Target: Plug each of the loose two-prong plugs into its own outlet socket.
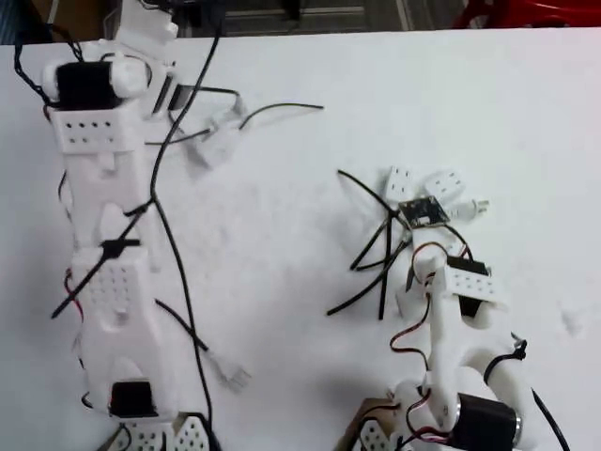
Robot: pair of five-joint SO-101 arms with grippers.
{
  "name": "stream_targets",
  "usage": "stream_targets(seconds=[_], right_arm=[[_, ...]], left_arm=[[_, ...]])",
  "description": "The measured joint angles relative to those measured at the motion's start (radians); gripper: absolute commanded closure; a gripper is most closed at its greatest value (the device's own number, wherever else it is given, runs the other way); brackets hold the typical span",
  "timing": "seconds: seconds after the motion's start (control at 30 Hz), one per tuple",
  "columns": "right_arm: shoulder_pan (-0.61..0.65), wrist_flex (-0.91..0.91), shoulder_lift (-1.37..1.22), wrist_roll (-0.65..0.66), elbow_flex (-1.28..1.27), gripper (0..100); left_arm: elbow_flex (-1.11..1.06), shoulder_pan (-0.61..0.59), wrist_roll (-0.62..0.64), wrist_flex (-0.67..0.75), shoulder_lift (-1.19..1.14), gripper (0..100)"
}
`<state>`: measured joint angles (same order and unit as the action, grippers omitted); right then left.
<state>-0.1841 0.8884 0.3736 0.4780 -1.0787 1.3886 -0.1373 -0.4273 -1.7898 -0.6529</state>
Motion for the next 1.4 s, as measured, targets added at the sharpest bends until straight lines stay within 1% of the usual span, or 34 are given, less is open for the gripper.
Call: stream_targets(seconds=[0.27, 0.4, 0.63, 0.77, 0.87, 0.97, 1.07, 1.2, 1.3, 1.4], right_arm=[[0.000, 0.000, 0.000, 0.000, 0.000, 97.5], [0.000, 0.000, 0.000, 0.000, 0.000, 97.5], [0.000, 0.000, 0.000, 0.000, 0.000, 97.4], [0.000, 0.000, 0.000, 0.000, 0.000, 97.4], [0.000, 0.000, 0.000, 0.000, 0.000, 97.4], [0.000, 0.000, 0.000, 0.000, 0.000, 97.4], [0.000, 0.000, 0.000, 0.000, 0.000, 97.4], [0.000, 0.012, 0.000, -0.003, 0.002, 96.3], [0.002, 0.051, 0.002, -0.003, 0.011, 87.8], [-0.002, 0.157, 0.006, 0.000, 0.072, 78.2]], left_arm=[[-0.704, 0.031, 0.097, 0.015, 0.508, 77], [-1.043, 0.032, 0.126, 0.071, 0.718, 77], [-1.591, 0.034, 0.126, 0.180, 1.011, 77], [-1.880, 0.034, 0.126, 0.304, 1.169, 77], [-2.117, 0.052, 0.127, 0.465, 1.263, 77], [-2.346, 0.104, 0.127, 0.635, 1.336, 77], [-2.495, 0.141, 0.127, 0.763, 1.396, 77], [-2.602, 0.144, 0.127, 0.879, 1.441, 77], [-2.636, 0.143, 0.126, 0.925, 1.450, 77], [-2.636, 0.143, 0.126, 0.937, 1.450, 77]])
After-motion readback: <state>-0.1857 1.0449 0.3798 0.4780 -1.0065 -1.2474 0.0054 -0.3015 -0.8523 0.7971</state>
